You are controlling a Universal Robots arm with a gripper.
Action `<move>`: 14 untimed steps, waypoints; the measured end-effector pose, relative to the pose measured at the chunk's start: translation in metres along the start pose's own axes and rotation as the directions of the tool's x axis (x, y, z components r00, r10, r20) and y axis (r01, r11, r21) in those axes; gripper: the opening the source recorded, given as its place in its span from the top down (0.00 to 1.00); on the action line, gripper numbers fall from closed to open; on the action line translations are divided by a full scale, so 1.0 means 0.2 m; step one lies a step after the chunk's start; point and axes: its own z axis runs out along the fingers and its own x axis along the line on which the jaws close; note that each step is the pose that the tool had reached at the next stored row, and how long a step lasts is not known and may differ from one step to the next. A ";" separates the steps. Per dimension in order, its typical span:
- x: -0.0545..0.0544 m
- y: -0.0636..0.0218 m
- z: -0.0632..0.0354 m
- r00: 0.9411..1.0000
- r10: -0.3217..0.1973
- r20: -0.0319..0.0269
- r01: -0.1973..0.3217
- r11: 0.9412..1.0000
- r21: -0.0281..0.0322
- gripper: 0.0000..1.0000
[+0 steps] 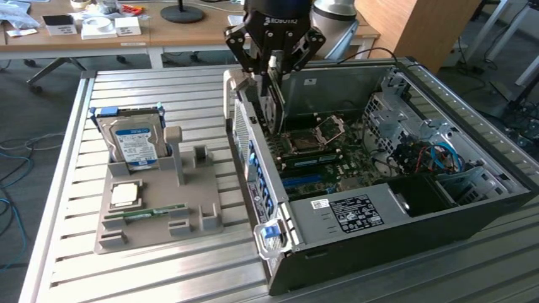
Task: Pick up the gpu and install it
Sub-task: 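Pick up the gpu and move the gpu toward the slot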
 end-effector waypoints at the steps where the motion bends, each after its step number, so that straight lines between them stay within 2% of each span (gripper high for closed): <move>1: -0.01 0.001 0.000 1.000 0.000 0.000 0.000 1.000 0.000 0.73; 7: -0.10 0.009 0.001 1.000 0.000 0.000 0.000 1.000 0.000 0.73; 14: -0.17 0.016 0.002 1.000 0.000 0.000 0.000 1.000 0.000 0.73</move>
